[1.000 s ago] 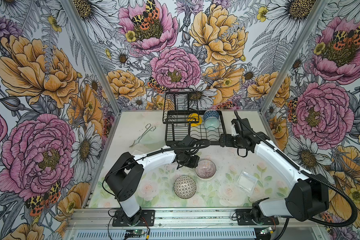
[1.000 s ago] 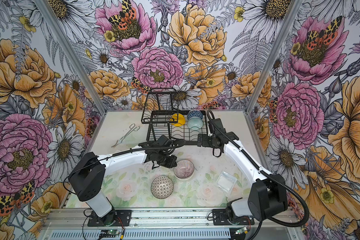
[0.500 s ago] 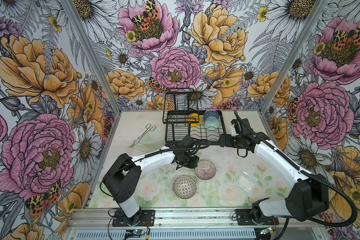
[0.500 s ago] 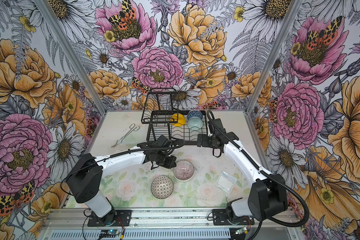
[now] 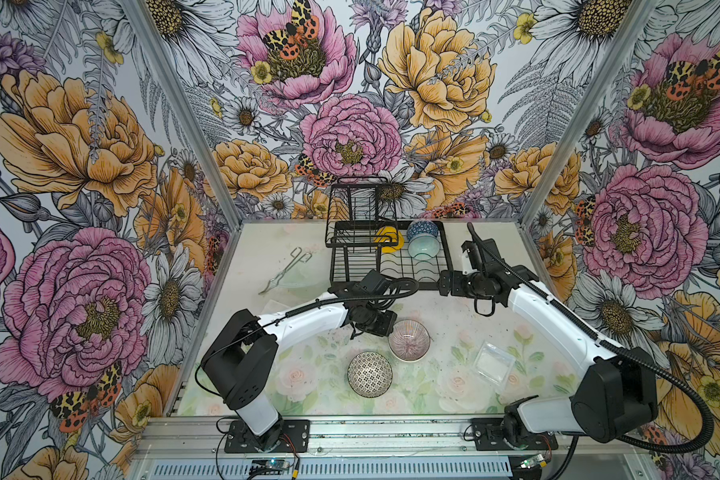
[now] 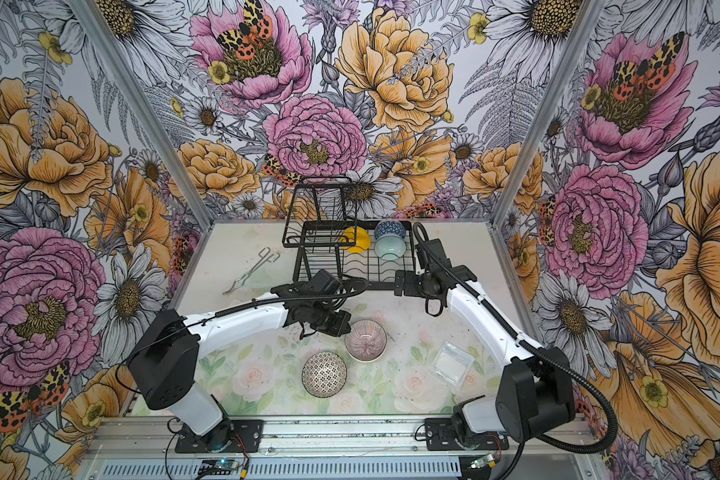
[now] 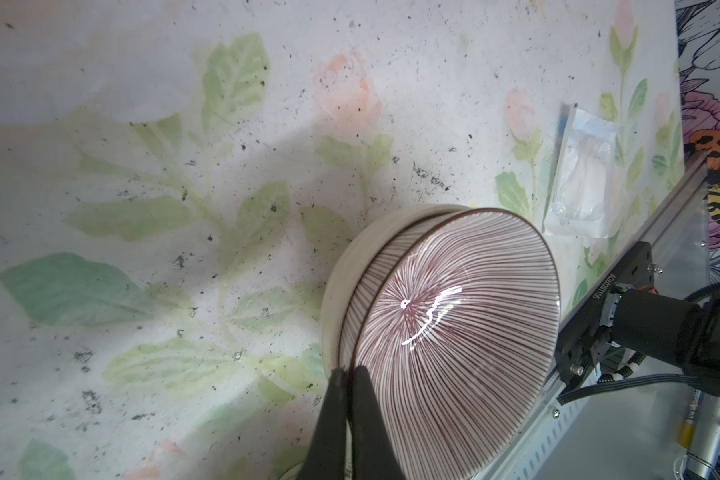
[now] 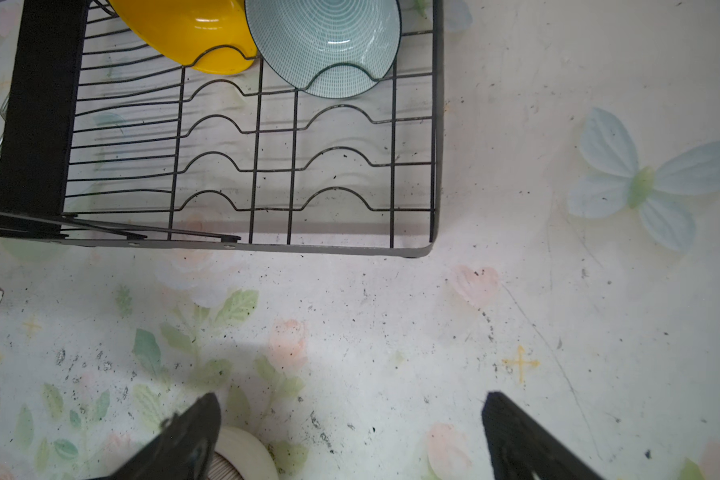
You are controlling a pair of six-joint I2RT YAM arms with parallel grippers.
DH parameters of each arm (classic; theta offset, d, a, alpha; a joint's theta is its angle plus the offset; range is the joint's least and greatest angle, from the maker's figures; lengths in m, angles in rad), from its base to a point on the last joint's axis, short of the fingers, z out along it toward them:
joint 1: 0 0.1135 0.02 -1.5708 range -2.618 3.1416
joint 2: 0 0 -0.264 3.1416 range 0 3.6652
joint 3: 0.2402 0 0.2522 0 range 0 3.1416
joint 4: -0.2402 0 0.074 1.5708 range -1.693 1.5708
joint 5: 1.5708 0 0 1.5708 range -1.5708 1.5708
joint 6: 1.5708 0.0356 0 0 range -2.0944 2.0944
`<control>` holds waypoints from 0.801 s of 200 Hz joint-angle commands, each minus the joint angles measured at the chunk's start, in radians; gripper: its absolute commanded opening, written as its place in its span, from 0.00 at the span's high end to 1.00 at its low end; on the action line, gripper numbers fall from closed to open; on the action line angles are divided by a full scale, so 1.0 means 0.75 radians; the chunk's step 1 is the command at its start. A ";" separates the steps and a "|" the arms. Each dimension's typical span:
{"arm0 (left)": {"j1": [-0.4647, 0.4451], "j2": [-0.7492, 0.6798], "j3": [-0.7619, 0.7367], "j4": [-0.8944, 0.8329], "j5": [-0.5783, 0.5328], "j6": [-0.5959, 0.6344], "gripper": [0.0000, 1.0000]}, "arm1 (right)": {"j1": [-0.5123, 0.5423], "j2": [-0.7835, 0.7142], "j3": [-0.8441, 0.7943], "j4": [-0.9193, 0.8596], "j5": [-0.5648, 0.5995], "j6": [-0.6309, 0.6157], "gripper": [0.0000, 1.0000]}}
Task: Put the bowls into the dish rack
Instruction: 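Grasp the pink striped bowl rim with the left gripper and lift it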
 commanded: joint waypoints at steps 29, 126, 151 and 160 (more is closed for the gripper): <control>0.012 -0.079 0.047 0.020 -0.022 0.022 1.00 | -0.010 -0.004 -0.016 0.017 -0.016 -0.014 0.01; 0.043 -0.127 0.093 0.023 -0.009 0.021 1.00 | -0.010 -0.009 -0.005 0.019 -0.056 -0.043 0.01; 0.057 -0.149 0.100 0.020 -0.002 0.021 1.00 | -0.010 -0.024 -0.003 0.020 -0.080 -0.051 0.00; 0.067 -0.161 0.102 0.022 -0.002 0.020 1.00 | -0.009 -0.031 -0.002 0.018 -0.096 -0.055 0.01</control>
